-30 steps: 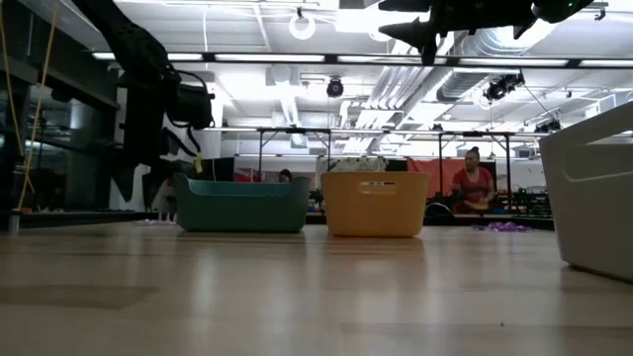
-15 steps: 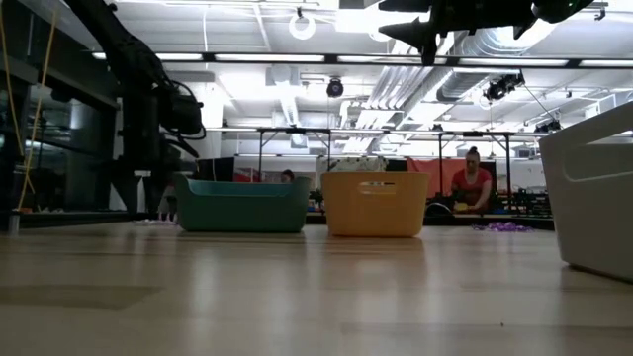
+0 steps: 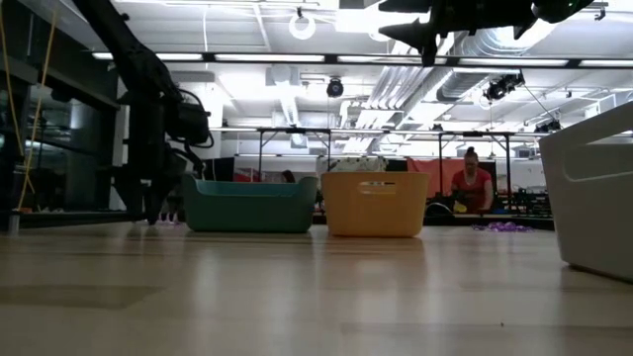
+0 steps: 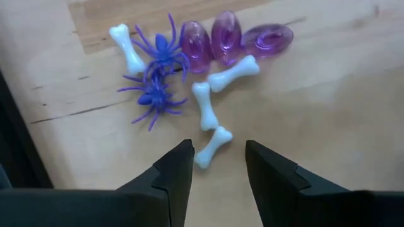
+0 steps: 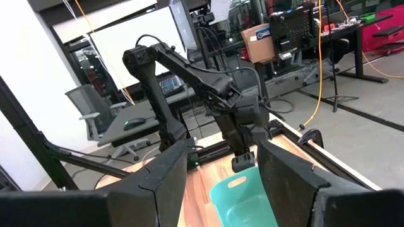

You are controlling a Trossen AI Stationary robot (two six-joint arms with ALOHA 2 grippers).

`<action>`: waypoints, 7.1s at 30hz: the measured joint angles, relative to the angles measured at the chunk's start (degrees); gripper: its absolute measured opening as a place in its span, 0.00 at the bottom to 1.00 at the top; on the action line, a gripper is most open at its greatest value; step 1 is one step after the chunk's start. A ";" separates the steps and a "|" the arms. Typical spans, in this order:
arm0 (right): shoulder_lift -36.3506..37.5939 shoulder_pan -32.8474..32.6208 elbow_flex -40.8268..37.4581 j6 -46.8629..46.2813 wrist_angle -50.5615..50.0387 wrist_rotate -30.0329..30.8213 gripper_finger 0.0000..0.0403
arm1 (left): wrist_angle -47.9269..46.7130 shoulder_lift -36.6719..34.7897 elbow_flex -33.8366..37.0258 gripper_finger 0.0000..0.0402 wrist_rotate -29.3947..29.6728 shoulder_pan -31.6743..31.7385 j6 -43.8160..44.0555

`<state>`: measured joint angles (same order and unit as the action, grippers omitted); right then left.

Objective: Sort Halloween decoration
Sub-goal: Put the white bone toy into the yellow bin

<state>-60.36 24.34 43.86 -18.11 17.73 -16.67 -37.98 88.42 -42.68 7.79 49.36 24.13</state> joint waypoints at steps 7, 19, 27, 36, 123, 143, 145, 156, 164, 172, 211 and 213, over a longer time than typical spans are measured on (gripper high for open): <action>0.00 0.00 0.02 0.07 -0.99 0.00 0.47 | 0.53 0.83 -0.11 0.31 -0.41 -0.76 -0.91; 0.00 0.00 0.02 0.11 -2.07 0.00 0.47 | -0.54 0.73 -0.09 0.09 -2.36 -0.83 -1.78; 0.00 0.00 0.02 0.00 -2.07 -0.04 0.47 | -4.85 -2.89 0.17 0.01 -3.69 -0.80 -2.35; 0.00 0.00 0.02 -0.04 -2.05 -0.31 0.47 | -9.14 -16.68 0.08 0.01 -8.38 -0.54 -3.27; 0.02 -4.09 0.02 1.68 14.48 10.41 0.47 | 27.77 33.45 -40.85 0.01 -8.69 -34.25 -17.19; 0.00 -4.07 0.02 1.68 14.17 10.71 0.47 | 29.15 35.39 -40.70 0.04 -9.84 -33.90 -20.34; 0.00 -4.07 0.02 1.68 14.17 10.71 0.47 | 29.01 35.25 -40.77 0.08 -10.22 -33.90 -20.48; 0.00 -4.07 0.02 1.68 14.19 10.71 0.47 | 6.05 34.86 -54.82 0.31 -10.28 -33.15 -28.53; 0.00 -4.07 0.02 1.68 14.24 10.71 0.47 | -5.13 25.57 -56.92 0.33 -9.98 -25.69 -28.60; 0.00 -4.07 0.02 2.72 14.24 10.73 0.47 | -2.80 13.47 -44.97 0.24 -10.21 -16.05 -29.98; 0.00 -4.07 0.02 3.17 14.41 13.57 0.47 | -24.95 12.42 -28.84 0.00 -3.86 -23.27 -31.24; 0.00 -4.07 0.02 3.17 14.39 13.55 0.47 | -25.57 12.37 -29.32 0.00 -3.79 -24.00 -31.72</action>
<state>-60.36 20.27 43.88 -14.94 32.12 -3.11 -63.55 100.79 -72.00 4.00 25.36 -7.59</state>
